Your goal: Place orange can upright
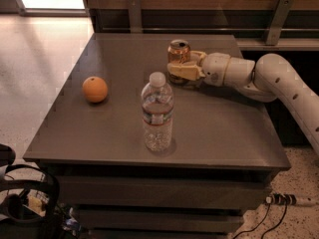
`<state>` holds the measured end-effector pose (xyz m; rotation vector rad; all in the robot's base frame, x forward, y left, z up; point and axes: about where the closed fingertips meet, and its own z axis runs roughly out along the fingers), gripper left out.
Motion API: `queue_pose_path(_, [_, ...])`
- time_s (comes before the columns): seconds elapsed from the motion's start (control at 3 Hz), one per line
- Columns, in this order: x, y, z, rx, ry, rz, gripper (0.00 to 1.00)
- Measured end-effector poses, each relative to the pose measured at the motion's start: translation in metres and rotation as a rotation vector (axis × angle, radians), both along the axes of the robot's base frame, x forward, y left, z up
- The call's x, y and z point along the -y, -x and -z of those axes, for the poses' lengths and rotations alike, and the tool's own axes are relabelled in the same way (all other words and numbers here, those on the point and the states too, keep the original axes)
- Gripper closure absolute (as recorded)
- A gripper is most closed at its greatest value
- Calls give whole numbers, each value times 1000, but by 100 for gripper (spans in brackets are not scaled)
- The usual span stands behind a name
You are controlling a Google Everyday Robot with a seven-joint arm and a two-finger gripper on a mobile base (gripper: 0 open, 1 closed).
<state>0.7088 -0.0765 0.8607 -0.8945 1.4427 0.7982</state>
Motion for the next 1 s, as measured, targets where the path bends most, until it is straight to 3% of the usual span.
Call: queue_pose_path(1.0, [-4, 0, -1, 0, -1, -5, 0])
